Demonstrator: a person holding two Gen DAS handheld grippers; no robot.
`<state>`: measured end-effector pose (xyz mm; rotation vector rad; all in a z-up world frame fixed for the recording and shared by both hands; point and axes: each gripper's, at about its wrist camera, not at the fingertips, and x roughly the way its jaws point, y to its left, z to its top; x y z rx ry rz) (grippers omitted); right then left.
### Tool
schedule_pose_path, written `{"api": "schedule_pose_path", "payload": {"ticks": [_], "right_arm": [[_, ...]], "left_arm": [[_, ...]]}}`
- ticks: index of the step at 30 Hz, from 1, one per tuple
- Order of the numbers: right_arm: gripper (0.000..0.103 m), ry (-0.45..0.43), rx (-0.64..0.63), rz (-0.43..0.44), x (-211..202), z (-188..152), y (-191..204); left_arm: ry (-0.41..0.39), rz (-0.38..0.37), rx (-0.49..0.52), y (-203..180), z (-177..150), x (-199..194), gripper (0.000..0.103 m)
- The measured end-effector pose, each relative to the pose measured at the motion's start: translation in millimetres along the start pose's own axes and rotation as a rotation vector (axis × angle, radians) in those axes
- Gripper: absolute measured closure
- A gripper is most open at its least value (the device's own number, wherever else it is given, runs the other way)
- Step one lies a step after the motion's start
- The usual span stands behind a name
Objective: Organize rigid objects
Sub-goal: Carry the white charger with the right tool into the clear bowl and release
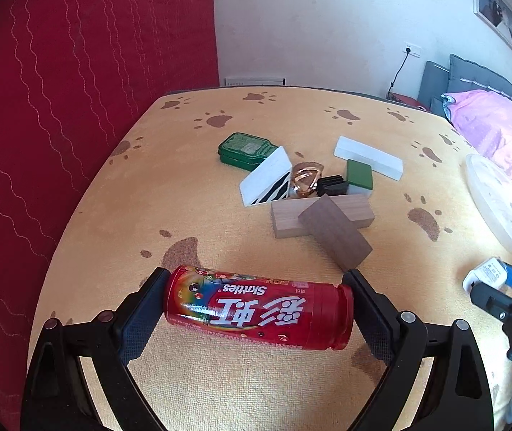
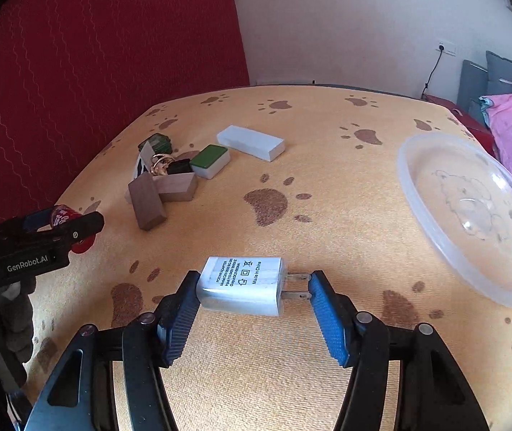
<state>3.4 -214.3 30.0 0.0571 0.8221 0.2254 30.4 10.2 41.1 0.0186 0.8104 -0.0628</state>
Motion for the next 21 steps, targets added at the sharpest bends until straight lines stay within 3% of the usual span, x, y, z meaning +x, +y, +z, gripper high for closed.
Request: {"api": "schedule_pose_path", "payload": {"ticks": [21], "right_arm": [[0.039,-0.165,0.222,-0.263,-37.9,22.9,-130.7]], "left_arm": [[-0.012,-0.037,0.116,-66.4,9.2,-15.0,0.008]]}}
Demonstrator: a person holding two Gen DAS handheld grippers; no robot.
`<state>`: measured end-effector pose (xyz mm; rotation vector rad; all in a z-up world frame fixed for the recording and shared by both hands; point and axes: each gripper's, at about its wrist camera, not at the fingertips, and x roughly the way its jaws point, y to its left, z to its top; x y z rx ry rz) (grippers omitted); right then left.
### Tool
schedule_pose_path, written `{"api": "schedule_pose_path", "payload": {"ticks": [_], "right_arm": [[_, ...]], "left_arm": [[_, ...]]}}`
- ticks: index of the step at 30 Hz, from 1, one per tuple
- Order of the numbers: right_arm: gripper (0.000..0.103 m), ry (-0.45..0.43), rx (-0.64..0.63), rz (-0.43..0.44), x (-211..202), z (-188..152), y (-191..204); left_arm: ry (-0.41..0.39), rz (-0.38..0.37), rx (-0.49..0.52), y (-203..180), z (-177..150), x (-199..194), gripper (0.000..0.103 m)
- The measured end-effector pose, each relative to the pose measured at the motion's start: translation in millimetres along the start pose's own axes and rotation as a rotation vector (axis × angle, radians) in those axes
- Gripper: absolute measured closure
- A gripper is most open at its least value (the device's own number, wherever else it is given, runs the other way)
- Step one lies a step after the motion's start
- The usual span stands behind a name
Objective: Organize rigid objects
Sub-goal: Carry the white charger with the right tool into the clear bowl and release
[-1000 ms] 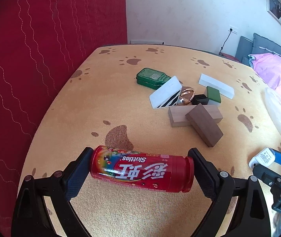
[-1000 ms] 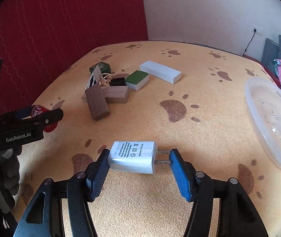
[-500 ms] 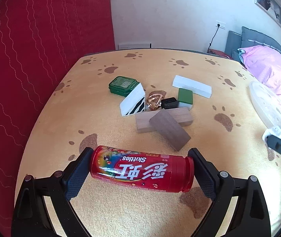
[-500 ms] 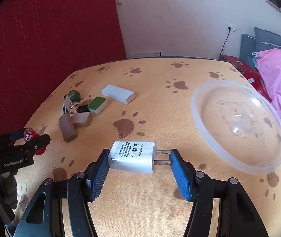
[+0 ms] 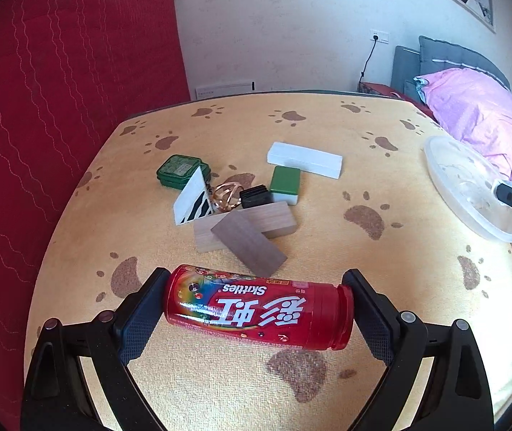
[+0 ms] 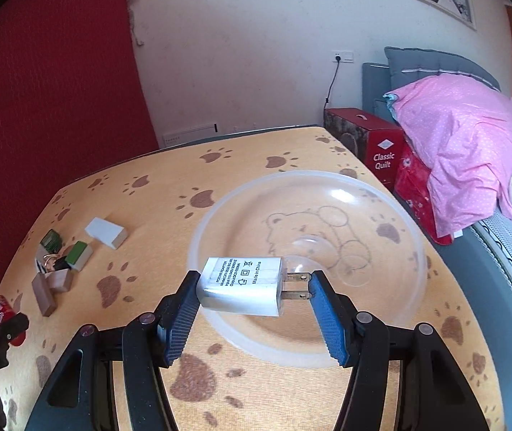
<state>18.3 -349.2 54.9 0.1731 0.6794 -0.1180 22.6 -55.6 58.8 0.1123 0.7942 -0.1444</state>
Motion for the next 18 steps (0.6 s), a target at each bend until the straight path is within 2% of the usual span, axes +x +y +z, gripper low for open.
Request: {"api": "schedule_pose_path", "payload": {"ticks": [7,8,10,11,18], "right_arm": [[0.038,0.005,0.044,-0.076,16.3,0.1,-35.0],[0.036,0.004,0.044,-0.082,17.4,-0.8,-38.0],[0.02,-0.006,0.058,-0.081,17.7,-2.6,-43.3],[0.019,-0.014,0.069,-0.08,16.8,-3.6,-46.1],[0.018,-0.071,0.107,-0.146,11.7,-9.6,-56.3]], "left_arm": [[-0.009,-0.021,0.049,-30.0,7.7,-1.8,0.008],[-0.01,-0.024,0.057,-34.7,9.0,-1.6,0.008],[-0.011,-0.029,0.071,-43.8,12.0,-1.0,0.008],[-0.011,-0.032,0.077,-48.2,13.6,-0.5,0.008],[-0.019,-0.077,0.113,-83.6,27.4,2.8,0.008]]}}
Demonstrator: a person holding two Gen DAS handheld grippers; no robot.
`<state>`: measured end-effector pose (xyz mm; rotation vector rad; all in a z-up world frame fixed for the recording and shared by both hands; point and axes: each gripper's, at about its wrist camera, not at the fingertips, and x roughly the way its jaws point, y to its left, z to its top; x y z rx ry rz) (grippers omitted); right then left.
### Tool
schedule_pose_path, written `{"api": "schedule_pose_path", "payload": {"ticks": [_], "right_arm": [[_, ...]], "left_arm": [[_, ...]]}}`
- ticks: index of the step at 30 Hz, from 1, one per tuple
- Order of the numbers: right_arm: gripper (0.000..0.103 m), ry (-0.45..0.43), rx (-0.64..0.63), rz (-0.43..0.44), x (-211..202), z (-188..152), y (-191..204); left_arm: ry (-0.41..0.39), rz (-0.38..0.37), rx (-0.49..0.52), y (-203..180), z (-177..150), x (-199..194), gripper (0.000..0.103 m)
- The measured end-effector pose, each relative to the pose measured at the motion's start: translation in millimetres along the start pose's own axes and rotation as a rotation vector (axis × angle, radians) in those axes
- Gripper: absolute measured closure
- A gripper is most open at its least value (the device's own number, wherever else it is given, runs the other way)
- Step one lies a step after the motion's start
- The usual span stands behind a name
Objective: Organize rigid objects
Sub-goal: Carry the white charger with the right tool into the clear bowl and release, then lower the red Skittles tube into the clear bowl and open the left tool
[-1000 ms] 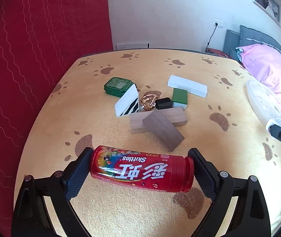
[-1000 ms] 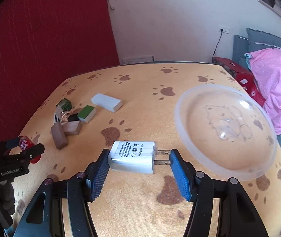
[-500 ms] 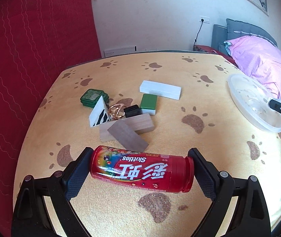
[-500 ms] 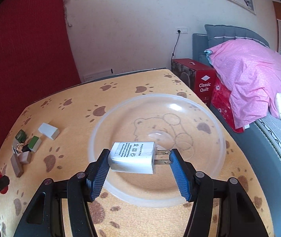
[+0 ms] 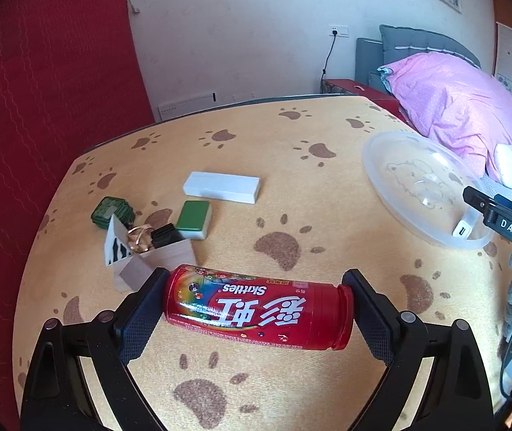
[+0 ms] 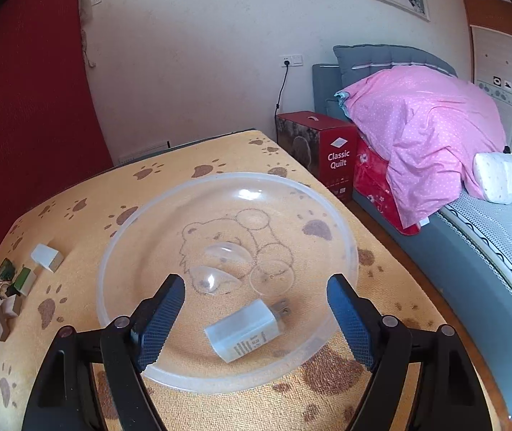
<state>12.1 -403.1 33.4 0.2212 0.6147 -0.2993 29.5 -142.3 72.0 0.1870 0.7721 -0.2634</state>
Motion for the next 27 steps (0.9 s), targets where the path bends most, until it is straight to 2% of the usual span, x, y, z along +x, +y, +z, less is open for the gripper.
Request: {"api": "schedule_pose_path", "payload": {"ticks": [7,12,18,27], "right_arm": [[0.013,-0.118,0.083,-0.147,-10.7,-4.1,-18.1],[0.011,-0.134,0.159,-0.155,-11.4,-4.9,-33.2],[0.009,-0.099,0.255,-0.159,-4.0,-6.7,-51.4],[0.009,-0.084,0.28,-0.152,-3.4,-9.8,-56.9]], "left_arm": [[-0.011,-0.071,0.067,-48.7,25.5,13.7,0.008],[-0.022,-0.116,0.1,-81.2,43.0,25.4,0.008],[-0.007,-0.136,0.11,-109.6,60.2,41.2,0.008],[0.031,-0.202,0.086,-133.8,76.5,68.0,0.008]]}}
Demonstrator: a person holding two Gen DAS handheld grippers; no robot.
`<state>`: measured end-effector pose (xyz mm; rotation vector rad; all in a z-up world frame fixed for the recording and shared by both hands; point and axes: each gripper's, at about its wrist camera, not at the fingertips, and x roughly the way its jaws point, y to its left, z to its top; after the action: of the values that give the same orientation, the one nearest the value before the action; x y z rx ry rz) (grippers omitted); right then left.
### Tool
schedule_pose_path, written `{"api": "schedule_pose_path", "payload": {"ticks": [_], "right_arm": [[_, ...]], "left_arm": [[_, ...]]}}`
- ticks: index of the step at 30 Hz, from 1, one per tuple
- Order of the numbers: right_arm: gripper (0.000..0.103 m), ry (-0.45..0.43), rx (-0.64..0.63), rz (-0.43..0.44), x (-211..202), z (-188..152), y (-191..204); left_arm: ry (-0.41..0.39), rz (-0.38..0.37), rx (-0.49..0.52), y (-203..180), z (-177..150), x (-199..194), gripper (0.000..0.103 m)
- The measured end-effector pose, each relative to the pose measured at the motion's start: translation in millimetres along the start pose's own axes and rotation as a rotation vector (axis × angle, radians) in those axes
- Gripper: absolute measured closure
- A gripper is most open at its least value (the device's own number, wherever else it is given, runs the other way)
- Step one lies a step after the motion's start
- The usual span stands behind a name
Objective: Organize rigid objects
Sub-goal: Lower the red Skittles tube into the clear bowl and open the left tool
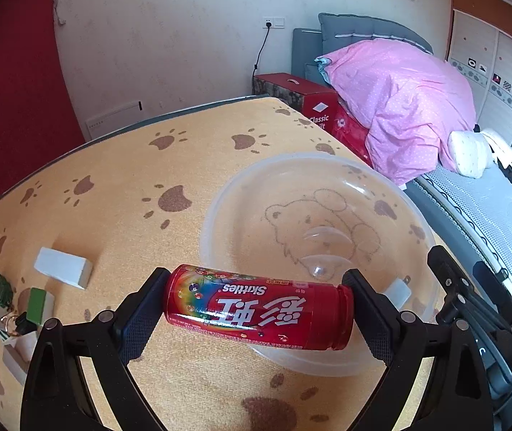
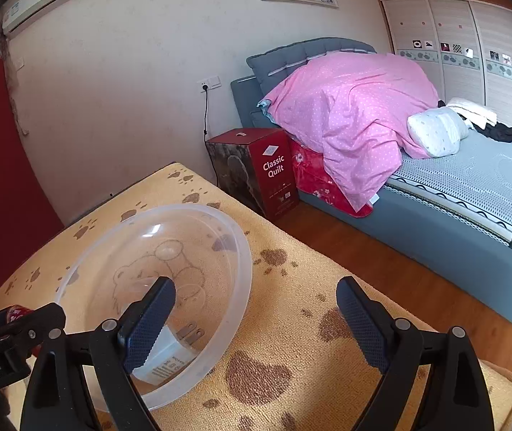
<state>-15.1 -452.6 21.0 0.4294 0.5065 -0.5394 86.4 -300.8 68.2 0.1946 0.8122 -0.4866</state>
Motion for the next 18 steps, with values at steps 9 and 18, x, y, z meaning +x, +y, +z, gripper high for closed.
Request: {"api": "schedule_pose_path", "payload": {"ticks": [9,18], "right_arm": [[0.009,-0.018,0.01,-0.011,-3.7,-1.1,-0.4],[0.009,-0.016,0.02,-0.012,-3.2,-0.2,-1.5]], "left_arm": [[-0.001,-0.053,-0.01,-9.0,-3.6,14.5,0.007],[0.053,-0.055,-0.05,1.0,-7.2,18.4,0.007]]}}
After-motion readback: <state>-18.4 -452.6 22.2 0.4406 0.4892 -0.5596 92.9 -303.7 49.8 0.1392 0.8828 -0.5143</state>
